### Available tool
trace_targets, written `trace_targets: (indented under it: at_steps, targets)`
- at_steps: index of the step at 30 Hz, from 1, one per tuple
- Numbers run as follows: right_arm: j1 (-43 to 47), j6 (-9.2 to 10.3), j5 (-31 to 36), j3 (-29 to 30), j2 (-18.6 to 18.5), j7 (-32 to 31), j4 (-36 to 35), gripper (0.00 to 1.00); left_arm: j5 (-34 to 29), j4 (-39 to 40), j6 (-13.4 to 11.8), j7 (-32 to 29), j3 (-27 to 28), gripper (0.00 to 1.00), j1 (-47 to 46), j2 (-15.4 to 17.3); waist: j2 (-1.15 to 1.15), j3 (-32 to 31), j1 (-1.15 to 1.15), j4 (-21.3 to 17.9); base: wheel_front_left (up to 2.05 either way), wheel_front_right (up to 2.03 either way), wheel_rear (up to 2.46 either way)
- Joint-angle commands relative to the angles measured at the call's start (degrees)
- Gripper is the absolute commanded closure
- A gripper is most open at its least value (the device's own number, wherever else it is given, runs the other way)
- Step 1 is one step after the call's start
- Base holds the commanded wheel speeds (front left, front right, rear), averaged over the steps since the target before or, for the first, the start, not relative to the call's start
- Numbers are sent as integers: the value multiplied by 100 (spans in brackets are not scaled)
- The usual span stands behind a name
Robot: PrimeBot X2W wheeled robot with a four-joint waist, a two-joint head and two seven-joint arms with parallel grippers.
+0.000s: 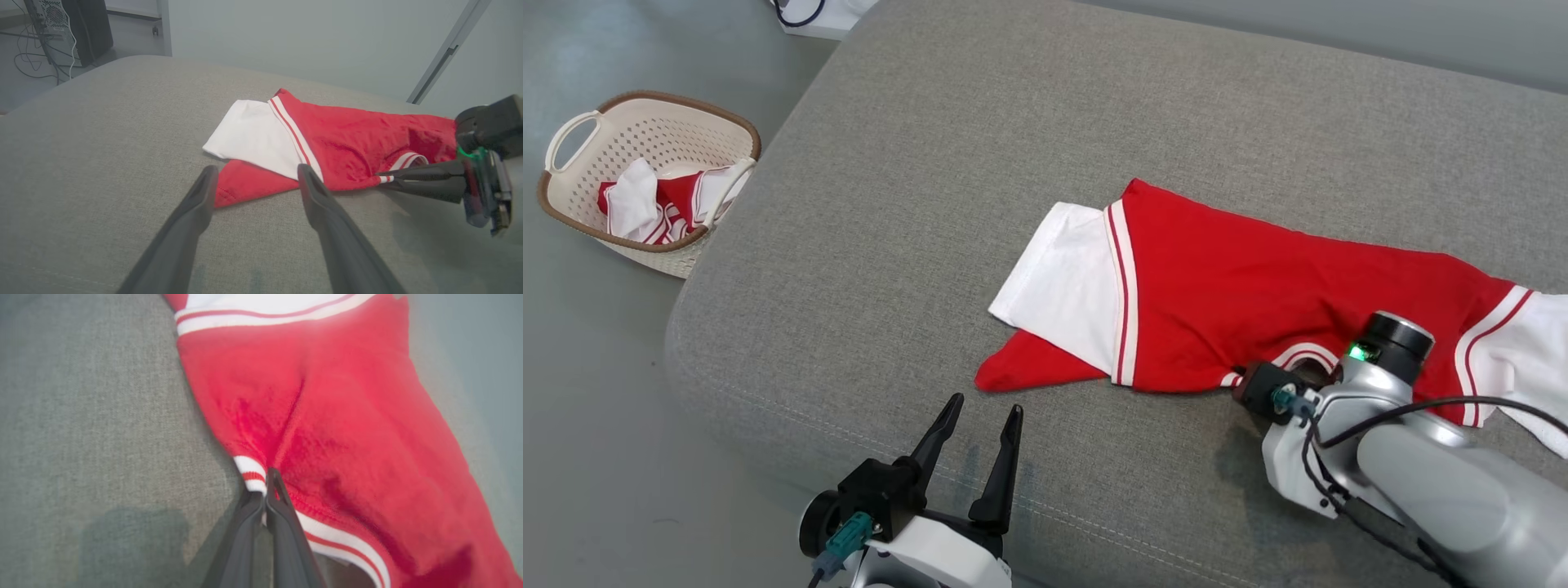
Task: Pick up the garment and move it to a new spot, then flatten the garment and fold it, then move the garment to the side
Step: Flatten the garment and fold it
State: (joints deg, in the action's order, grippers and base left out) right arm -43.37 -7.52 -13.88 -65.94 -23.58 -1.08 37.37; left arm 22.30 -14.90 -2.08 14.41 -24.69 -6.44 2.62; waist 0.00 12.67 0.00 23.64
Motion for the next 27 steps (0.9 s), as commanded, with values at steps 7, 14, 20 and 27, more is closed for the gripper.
trace_targets:
  at_steps: [7, 14, 20, 27]
  targets:
    - [-452, 3, -480, 1097, -333, 444, -354, 100, -3, 199, -21, 59, 128, 0, -241, 26, 0, 37, 0, -14, 0, 0, 0]
    - [-1318, 3, -583, 2065, -732, 285, -166, 100, 37, 233, 26, 59, 5, 0, -308, 26, 0, 203, 0, 139, 0, 0, 0]
    - [-2052, 3, -173, 2600, -999, 135, 848, 100, 86, 229, 37, 59, -199, 0, -392, 26, 0, 387, 0, 409, 0, 0, 0]
    - [-2387, 3, 542, 3999, -1101, -36, 2684, 0, 141, 275, 20, 59, -484, 0, -431, 26, 0, 500, 0, 713, 0, 0, 0]
